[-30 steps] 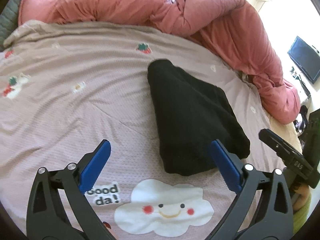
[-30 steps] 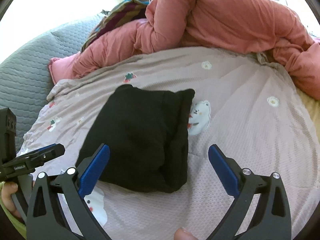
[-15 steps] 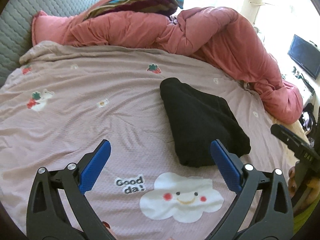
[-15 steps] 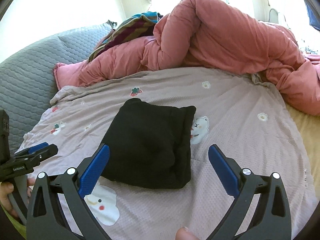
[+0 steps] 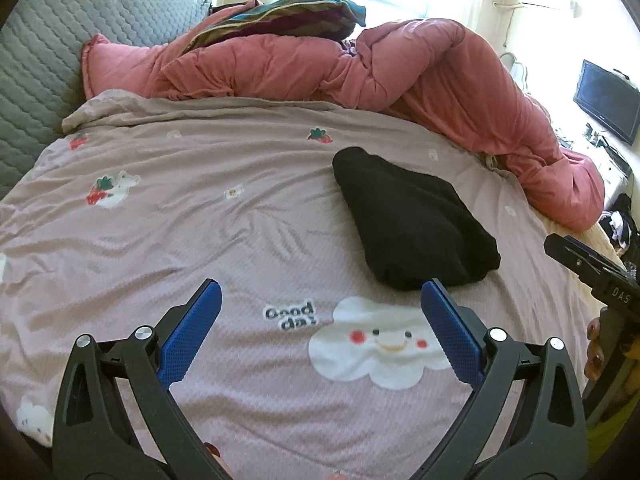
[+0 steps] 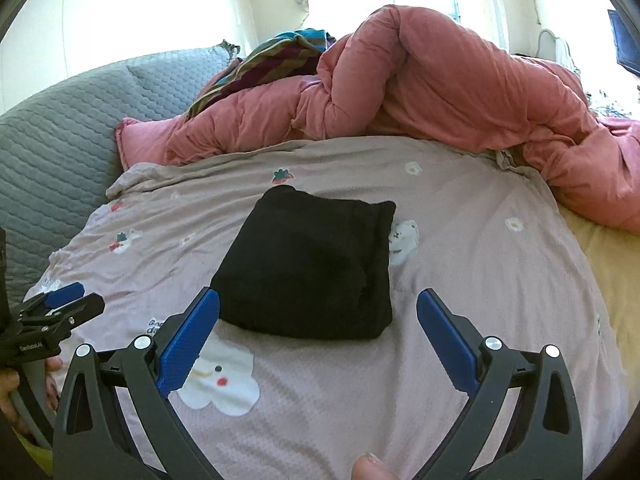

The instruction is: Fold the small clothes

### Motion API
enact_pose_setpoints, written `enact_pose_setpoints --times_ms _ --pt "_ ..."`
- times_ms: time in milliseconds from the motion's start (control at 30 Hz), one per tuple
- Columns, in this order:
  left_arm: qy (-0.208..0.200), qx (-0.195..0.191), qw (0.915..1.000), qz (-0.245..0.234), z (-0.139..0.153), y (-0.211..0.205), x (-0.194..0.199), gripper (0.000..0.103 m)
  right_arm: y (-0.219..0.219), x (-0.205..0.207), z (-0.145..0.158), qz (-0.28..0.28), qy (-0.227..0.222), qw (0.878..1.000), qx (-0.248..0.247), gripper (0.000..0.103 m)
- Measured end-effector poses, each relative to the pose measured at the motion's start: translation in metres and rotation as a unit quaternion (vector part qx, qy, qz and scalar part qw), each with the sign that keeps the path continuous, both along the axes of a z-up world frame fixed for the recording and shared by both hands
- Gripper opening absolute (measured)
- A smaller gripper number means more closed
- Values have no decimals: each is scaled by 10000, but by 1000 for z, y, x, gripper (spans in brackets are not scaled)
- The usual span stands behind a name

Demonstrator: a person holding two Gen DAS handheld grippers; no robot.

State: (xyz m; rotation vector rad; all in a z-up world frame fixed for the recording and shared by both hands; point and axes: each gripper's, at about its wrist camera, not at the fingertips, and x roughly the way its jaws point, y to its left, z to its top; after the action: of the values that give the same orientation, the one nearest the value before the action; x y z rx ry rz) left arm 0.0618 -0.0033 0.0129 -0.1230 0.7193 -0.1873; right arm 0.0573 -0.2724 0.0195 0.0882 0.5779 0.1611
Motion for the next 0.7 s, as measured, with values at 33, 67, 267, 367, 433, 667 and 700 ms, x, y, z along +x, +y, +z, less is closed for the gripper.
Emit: enact_pose_setpoints --times_ms 33,67,267,367,433,667,700 --pt "12 0 10000 -14 -1 0 -2 93 1 -4 -3 -20 17 10000 47 98" --pt "25 14 10000 -7 -3 1 -5 93 2 -6 -5 -23 41 10000 64 98" --pt "158 75 9998 -13 -16 1 -16 93 13 -33 -16 -391 -265 9984 -312 98" --pt "203 97 9997 47 -23 4 -19 93 17 -40 -27 -332 -167 9986 -376 98" --pt "288 89 9995 80 -30 4 -19 93 19 -39 -36 -306 -23 9987 -397 98" --pt "472 124 9987 116 -44 2 -19 93 30 -32 -65 -356 549 9972 -361 98" --pt "487 140 9986 121 -45 1 -20 93 31 -31 -67 -365 569 9969 -399 98"
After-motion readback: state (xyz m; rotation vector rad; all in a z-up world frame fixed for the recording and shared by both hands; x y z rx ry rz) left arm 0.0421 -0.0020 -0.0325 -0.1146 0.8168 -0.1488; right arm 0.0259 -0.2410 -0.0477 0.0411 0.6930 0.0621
